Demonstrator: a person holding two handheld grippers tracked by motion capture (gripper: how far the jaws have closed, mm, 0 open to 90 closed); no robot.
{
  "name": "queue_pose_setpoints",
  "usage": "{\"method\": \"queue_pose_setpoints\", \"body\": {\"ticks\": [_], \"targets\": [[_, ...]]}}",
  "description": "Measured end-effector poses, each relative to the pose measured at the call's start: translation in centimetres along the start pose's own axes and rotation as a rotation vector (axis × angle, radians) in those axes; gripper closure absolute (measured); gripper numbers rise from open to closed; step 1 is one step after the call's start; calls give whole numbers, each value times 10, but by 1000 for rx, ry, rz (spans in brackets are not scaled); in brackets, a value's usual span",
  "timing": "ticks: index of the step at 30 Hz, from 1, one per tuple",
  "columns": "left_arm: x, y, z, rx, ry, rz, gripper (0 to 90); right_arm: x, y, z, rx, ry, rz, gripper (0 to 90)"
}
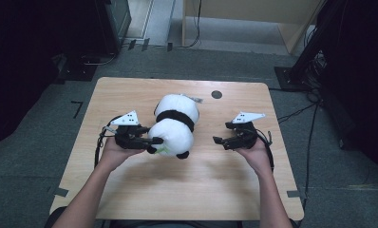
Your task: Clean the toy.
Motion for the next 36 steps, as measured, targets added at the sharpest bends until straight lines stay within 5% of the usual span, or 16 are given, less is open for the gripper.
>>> {"method": "queue_pose_setpoints", "body": {"ticks": [4,10,16,23,26,30,36], "targets": [[8,-1,4,16,47,-15,535,-7,-10,-5,44,-39,21,156],[16,3,7,0,80,-35,531,-22,-16,-17,31,-131,32,157],[18,7,9,-45,80,-47,524,-43,-25,-36,17,-224,74,243],[22,8,12,-44,98,-50,518,-65,-39,-43,30,-345,90,294],[22,8,13,-42,103,-48,517,-71,-48,-40,48,-349,122,394],[20,9,14,-43,101,-51,518,-81,-61,-37,63,-371,182,394],[19,8,15,-40,106,-52,517,-85,-79,-33,138,-394,192,561]]}}
Point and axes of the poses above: each handheld gripper's, and its own axes: z roughly forward along the jaws, y roughly out of its top, x roughly to its left, the point moved 7 cm from there along z, roughly forward along the jaws, and after that the axes turned 14 degrees about -x, right-handed, at the moved point
